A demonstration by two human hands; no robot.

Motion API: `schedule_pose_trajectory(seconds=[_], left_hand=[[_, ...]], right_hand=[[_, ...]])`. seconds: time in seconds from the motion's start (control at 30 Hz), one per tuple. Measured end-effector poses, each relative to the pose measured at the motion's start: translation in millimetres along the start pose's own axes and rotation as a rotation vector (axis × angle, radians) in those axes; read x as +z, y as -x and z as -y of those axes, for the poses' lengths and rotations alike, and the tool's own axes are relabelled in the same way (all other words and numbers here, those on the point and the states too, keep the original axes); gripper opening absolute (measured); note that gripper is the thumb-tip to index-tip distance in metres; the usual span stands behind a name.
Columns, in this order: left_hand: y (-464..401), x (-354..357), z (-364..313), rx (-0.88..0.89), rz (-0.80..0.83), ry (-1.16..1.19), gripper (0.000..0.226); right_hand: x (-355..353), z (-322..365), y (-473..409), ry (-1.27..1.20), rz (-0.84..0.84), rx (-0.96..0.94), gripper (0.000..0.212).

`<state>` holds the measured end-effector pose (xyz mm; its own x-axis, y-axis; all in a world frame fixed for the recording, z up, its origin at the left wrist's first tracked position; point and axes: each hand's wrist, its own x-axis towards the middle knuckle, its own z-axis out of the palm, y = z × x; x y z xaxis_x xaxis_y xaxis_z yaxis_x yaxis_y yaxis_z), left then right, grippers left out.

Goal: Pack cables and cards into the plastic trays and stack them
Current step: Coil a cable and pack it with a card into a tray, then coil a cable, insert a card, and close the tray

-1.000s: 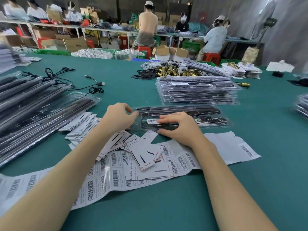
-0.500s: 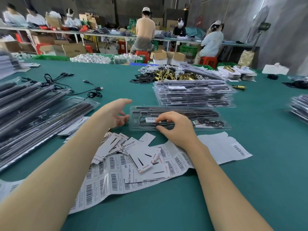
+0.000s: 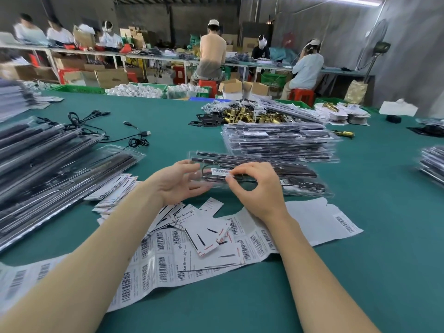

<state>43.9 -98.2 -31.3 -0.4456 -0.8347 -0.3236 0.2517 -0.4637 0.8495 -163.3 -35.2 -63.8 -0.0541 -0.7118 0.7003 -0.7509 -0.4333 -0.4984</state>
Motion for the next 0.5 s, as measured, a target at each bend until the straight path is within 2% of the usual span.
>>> schedule_pose_trajectory(seconds=[0.1,0.17,0.23,0.37,0.5], left_hand=[[-2.0,-0.2,-3.2,0.102,-0.011,0.010,0.028],[-4.2,-1.1,-5.7,0.129,-0.014,0.037,0.035],[-7.1,-1.2,-5.3,0.128,-0.015,0.083,0.036],[-20.3,10.4,-4.3,0.145,-0.008,0.193,0.012],[-44.7,45.4,-14.4,0.188,0.008,0.241,0.031]], right_hand=[[1.0,10.5,-2.9,-0.034,-0.262,-0.108,0.025],[1.6,15.2,-2.5,-0.060,-0.333,-0.126,0.038],[3.7,18.1,0.9,-0.077,-0.311,-0.103,0.049],[7.5,14.9,3.3,-0.078,-0.252,-0.010,0.052],[13.3,3.9,2.9,-0.129,0.106,0.267,0.054]])
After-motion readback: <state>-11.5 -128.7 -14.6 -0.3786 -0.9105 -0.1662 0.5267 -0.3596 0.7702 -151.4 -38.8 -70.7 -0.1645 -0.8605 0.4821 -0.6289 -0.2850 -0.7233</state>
